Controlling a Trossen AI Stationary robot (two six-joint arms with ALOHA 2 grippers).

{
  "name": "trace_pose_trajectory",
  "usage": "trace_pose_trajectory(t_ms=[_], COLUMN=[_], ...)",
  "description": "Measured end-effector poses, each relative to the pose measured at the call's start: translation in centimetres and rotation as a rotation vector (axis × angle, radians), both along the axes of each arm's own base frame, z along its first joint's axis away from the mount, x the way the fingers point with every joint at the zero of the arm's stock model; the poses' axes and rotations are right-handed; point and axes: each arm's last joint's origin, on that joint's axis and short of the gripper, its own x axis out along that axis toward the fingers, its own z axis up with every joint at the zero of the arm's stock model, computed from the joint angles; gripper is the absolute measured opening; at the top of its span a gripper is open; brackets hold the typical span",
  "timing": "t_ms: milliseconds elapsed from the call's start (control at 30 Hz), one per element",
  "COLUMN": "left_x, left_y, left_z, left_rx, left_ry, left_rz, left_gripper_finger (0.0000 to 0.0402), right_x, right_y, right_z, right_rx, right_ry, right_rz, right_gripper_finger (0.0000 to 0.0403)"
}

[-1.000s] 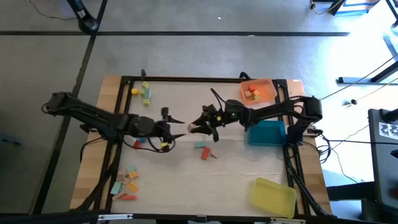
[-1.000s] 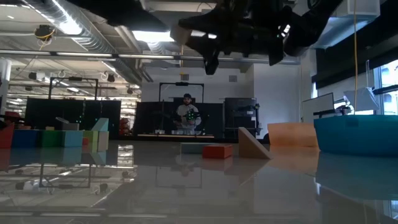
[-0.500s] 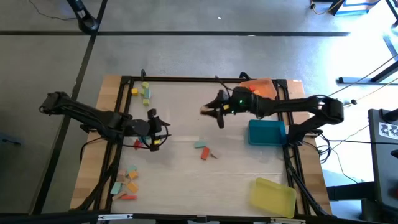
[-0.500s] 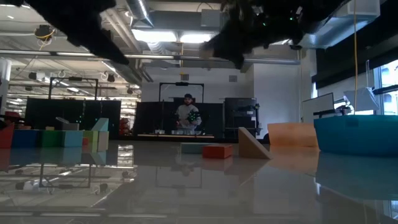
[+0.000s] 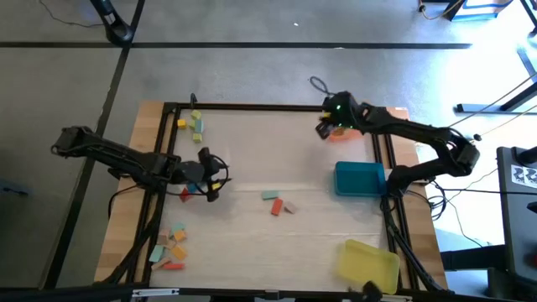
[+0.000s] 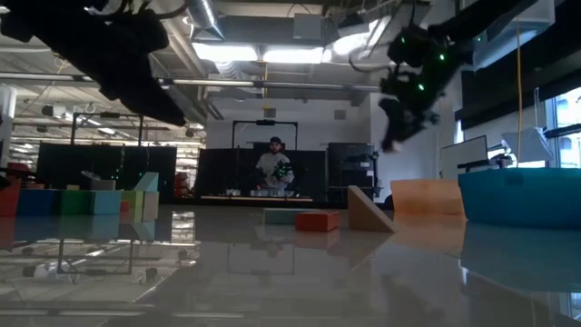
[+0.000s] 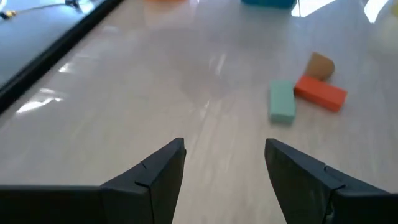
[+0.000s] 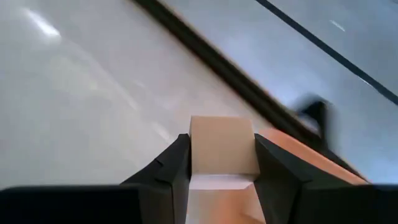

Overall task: Sort blocks by size
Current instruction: Put the brown cube block into the orange bin

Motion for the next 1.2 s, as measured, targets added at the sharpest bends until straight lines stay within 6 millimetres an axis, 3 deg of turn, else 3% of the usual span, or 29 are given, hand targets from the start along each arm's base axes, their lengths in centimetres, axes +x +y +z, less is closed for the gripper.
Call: trace_pose_trajectory(t_ms=[200, 500, 1000, 1200], left_x=[0.3, 0.3, 1.5, 1.8], left_y=[0.7, 1.7, 2.9, 2.9], left_z=[-0.1, -0.1, -0.5, -1.2], left_rx=[0.036, 0.051, 0.118, 0.106], left_ry=[-0.055, -0.049, -0.053, -0.02], left_rz=[0.009, 0.055, 0.078, 0.082], left_gripper_finger=[0.0209, 0.0209, 0.0209, 0.0209], right_x=[-3.0, -5.1, -4.9, -4.9], right_y=[-2.7, -4.4, -5.6, -5.7], right_z=[-0.3, -0.8, -4.4, -4.7], right_rx=[0.032, 0.059, 0.218, 0.225], right_ry=[0.027, 0.065, 0.159, 0.175], right_rz=[-0.133, -0.211, -0.209, -0.217], right_gripper_finger=[0.0141, 0.0141, 0.0142, 0.0185])
